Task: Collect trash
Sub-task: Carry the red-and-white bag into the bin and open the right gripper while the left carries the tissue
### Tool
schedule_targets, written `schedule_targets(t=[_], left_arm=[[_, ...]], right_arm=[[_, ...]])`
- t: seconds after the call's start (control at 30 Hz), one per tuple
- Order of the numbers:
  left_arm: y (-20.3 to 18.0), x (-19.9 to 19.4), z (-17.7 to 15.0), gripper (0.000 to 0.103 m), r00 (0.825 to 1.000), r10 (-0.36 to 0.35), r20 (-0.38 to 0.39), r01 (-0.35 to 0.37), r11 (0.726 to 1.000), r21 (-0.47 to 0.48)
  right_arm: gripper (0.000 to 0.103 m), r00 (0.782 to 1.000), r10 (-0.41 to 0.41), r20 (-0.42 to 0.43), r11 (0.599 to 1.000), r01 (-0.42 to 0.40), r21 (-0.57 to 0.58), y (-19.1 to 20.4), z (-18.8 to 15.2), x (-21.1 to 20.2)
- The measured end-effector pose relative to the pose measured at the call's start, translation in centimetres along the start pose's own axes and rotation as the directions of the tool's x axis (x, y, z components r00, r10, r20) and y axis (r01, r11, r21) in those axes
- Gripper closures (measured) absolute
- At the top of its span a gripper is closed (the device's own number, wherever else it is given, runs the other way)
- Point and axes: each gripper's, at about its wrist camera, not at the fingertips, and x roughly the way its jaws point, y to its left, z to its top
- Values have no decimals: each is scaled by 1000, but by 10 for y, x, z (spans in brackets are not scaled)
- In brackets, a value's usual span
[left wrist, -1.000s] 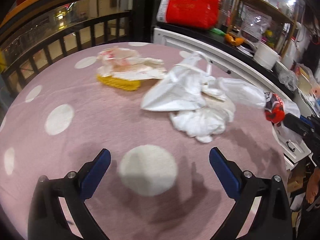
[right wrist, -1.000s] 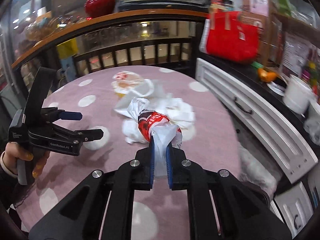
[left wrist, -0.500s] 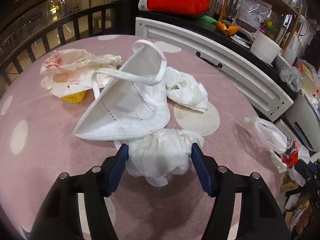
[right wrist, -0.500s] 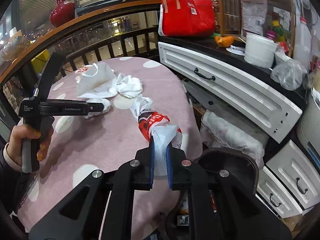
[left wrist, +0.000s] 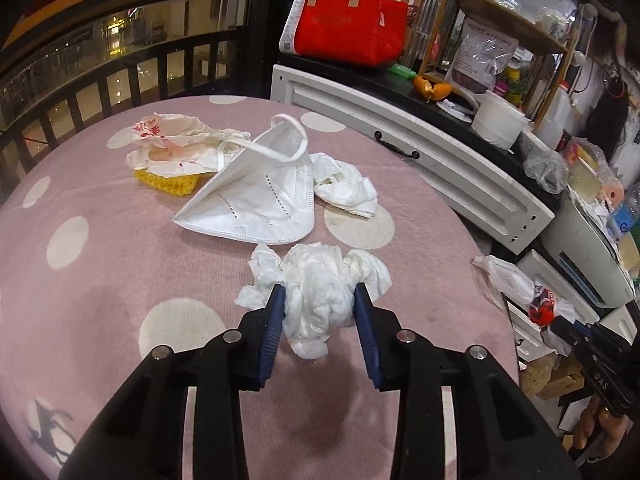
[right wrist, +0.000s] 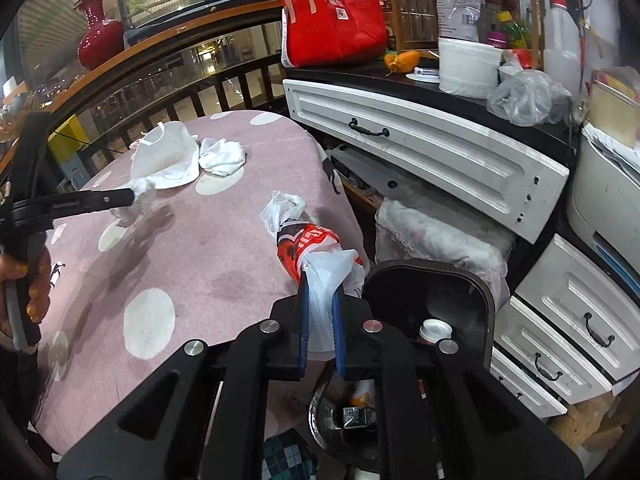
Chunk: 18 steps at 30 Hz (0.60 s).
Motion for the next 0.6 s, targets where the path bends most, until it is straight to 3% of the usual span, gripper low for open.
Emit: schedule_targets(t=[0.37,0.6], left_arm=[[-54,-44,-34,68,992,-121,33,118,991,65],[-112,-50,-52,68,975,-224,11,220,964,150]], right_arm=[[92,999,-52,-9,997,52,50,-34,-34,-29],[92,988,-113,-108,986,125,113,-67,-67,-8]])
